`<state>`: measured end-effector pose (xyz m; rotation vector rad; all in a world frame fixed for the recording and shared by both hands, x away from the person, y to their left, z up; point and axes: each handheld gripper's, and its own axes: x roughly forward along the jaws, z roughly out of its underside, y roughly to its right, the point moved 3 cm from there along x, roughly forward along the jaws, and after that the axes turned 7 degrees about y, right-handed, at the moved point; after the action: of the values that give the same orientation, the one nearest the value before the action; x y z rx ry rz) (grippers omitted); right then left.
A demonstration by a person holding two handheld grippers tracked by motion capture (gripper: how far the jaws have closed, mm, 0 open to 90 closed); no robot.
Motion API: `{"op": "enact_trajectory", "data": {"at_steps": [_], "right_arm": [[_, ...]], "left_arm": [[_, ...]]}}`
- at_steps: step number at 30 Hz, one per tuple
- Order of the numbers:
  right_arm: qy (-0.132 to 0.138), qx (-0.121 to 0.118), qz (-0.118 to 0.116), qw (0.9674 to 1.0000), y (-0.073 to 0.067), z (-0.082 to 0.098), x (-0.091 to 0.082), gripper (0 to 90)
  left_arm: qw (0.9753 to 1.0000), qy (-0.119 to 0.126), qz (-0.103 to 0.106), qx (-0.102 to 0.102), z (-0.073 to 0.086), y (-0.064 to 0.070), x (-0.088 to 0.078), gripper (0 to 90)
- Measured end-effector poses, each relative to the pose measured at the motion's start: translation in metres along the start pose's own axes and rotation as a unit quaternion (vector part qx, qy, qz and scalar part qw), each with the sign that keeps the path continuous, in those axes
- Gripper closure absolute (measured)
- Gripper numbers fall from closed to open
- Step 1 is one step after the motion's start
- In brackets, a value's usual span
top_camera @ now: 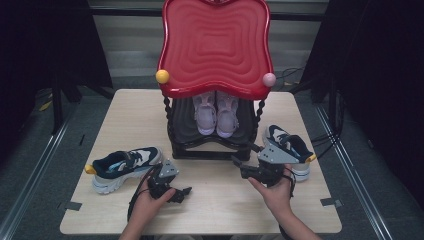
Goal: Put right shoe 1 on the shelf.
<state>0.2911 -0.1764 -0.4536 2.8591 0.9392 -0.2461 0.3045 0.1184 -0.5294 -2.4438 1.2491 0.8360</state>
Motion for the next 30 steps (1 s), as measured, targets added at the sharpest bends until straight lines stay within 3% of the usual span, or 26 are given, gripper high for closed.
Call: {"op": "enact_trajectory", "data": {"at_steps": [17, 30], "right_arm": [[-0.07, 0.011, -0.026, 0.9971, 0.01, 0.043, -0.015, 23.4], [-0.098, 0.023, -0.039, 0.9941, 0.015, 0.056, -0.023, 18.7]], "left_arm": [[1.0, 0.0, 0.0, 0.0, 0.0, 0.0, 0.0, 10.2], [1.0, 0.0, 0.0, 0.0, 0.0, 0.0, 0.0, 10.2]]}}
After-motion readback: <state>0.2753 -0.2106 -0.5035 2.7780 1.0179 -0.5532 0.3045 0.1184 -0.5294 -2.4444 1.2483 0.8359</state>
